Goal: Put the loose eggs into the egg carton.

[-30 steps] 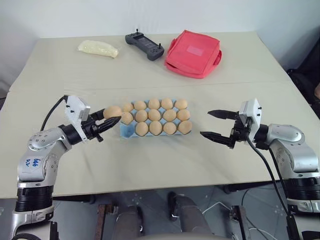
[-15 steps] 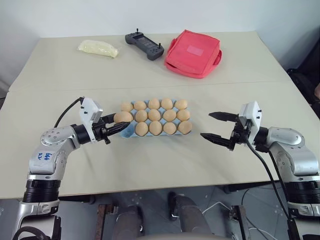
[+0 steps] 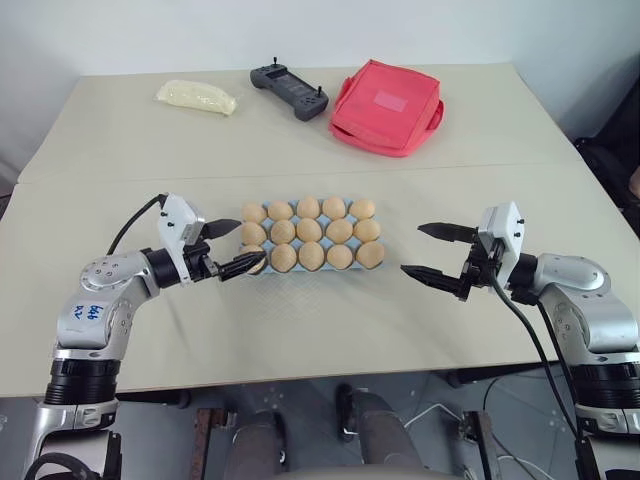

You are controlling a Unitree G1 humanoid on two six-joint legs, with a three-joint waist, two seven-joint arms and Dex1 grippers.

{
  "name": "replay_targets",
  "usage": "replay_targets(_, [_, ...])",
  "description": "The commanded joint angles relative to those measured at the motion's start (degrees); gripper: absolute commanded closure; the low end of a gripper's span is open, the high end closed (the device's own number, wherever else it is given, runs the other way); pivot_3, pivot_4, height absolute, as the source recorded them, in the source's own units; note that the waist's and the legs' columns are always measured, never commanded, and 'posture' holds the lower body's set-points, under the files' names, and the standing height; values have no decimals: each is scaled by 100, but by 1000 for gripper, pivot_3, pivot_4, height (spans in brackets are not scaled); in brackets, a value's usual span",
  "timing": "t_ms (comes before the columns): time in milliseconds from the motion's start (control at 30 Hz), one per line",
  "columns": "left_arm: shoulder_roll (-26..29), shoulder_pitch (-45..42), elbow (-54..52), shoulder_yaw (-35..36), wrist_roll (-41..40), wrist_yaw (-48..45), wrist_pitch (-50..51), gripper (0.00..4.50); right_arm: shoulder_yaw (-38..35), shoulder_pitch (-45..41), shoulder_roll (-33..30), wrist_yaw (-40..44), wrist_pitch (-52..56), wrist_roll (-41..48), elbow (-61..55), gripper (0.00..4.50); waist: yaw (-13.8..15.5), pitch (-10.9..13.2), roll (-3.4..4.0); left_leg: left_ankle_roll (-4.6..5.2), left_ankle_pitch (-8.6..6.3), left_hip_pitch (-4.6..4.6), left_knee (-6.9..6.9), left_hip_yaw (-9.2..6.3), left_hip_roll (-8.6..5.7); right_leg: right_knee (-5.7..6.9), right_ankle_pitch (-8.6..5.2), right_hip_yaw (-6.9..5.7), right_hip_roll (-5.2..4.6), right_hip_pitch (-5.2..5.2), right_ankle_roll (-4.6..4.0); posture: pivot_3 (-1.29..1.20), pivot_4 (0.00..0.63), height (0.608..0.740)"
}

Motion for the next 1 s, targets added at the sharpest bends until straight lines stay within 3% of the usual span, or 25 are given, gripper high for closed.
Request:
replay_targets(33, [81,-86,-261,368,-178,108,21,59,-199,-50,-87,4,-60,106,-127,0,0,0,0,0,0,1,0,0,0,0,0,0,0,0,0,0,150,740])
replay_targets(267, [132,343,11,670,-112,-189,-643,59,-180,-132,-93,40,-127,67,-2,0,0,0,0,0,0,0,-2,1,1,-2,0,-2,0,-2,0,0,150,740])
replay_targets(633, [350,867,-33,1053,-247,-470,-869,59,-180,-96,-90,44,-148,66,-11,0,-3,0,0,-1,-1,-1,-6,0,3,-6,-1,-4,0,-3,-2,0,150,740])
replay_targets(1000, [265,674,129,1064,-241,-486,-1094,59,-206,-95,-67,18,-182,66,-3,0,-1,0,1,0,-2,-4,-7,-1,3,-14,-3,-6,-1,-2,-5,0,150,740])
